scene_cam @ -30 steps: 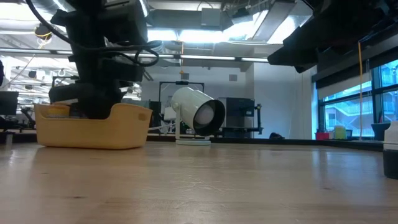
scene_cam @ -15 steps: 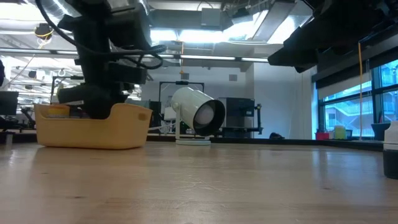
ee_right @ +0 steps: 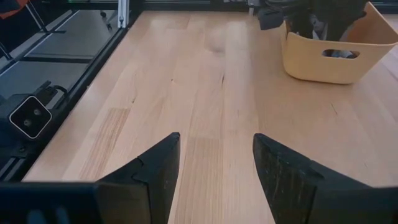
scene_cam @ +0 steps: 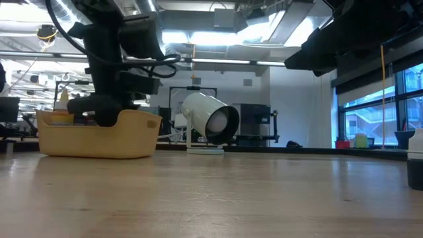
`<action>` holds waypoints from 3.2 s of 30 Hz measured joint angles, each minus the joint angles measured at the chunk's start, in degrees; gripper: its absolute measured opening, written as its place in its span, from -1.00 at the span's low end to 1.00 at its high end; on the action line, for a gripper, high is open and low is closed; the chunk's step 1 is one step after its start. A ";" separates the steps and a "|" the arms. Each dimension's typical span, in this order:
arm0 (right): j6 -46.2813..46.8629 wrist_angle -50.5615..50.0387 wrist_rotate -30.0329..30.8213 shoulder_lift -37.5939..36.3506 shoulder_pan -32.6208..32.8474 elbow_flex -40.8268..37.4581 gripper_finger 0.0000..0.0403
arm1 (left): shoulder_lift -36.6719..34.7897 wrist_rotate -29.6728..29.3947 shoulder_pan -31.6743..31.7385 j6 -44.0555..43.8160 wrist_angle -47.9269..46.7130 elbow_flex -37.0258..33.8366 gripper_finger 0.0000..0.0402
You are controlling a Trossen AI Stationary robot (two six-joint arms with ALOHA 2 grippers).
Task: Pick & Place food coloring
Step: Put the large blue food coloring bottle into the bin
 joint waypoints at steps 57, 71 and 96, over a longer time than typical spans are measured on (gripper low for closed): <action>5.05 -2.95 0.39 0.02 0.02 -0.02 0.01 | -4.79 -2.89 -0.50 -4.00 -8.37 1.58 -0.19; 5.09 -2.93 5.70 0.01 0.00 -0.02 0.01 | -6.71 7.06 0.59 -2.38 -10.30 4.09 -0.05; 6.43 -3.63 5.62 0.02 0.00 -0.02 0.02 | 2.09 6.18 5.83 0.04 -12.53 3.99 -0.06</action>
